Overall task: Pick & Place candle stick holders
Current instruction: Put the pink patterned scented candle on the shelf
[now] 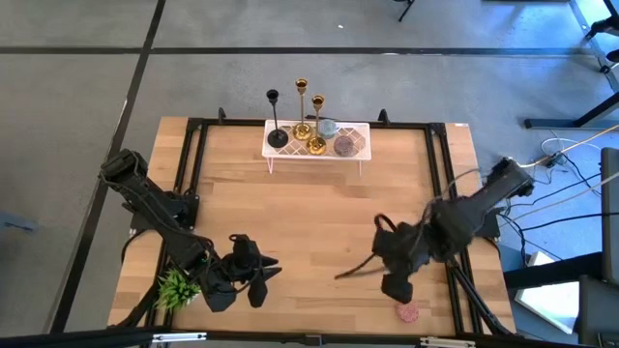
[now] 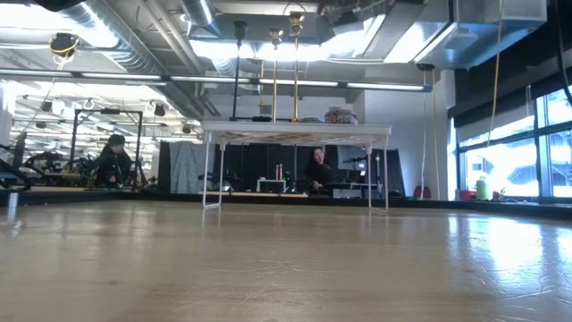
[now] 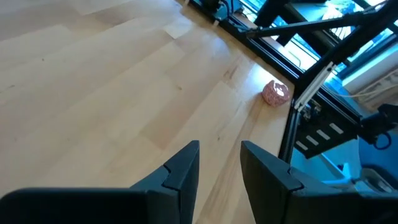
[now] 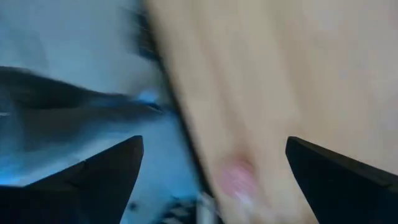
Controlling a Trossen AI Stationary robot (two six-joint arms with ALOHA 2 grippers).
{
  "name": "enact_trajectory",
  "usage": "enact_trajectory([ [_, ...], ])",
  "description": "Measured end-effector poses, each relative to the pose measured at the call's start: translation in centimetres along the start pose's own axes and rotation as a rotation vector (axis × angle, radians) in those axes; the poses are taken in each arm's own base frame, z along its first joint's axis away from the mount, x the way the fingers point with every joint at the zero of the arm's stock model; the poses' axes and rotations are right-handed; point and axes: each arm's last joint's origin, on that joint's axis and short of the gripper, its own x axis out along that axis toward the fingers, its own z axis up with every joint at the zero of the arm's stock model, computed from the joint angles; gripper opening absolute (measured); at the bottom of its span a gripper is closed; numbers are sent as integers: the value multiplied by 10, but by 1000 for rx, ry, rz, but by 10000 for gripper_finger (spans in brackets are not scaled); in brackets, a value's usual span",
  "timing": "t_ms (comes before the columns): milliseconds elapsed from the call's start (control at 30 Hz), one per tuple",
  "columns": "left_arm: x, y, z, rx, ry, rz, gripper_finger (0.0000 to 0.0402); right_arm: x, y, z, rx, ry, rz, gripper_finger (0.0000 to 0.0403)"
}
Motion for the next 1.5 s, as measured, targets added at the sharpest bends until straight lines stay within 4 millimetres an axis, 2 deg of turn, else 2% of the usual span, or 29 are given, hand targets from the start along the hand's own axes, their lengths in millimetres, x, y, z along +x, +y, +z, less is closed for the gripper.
enact_trajectory([
  [100, 0, 0, 0, -4, 15, -6, 113, 17, -2, -21, 84, 87, -206, 395],
  [200, 0, -1, -1, -6, 47, -18, 113, 39, 1, -41, 149, 148, -286, 395],
  [400, 0, -3, -1, -22, 69, -44, 113, 90, 10, -79, 253, 182, -188, 395],
  [500, 0, -4, -1, -31, 64, -56, 113, 109, 9, -98, 348, 184, -171, 395],
  [733, 4, -3, 2, -25, 85, -58, 113, 128, -4, -136, 675, 256, -300, 395],
  [933, 10, -1, 7, -12, 116, -61, 113, 146, 3, -139, 798, 215, -177, 395],
  [1300, 12, -3, 9, -4, 126, -88, 113, 192, -5, -140, 817, 209, -329, 395],
  [1500, 12, -4, 10, -16, 120, -99, 113, 206, -9, -140, 807, 193, -376, 395],
])
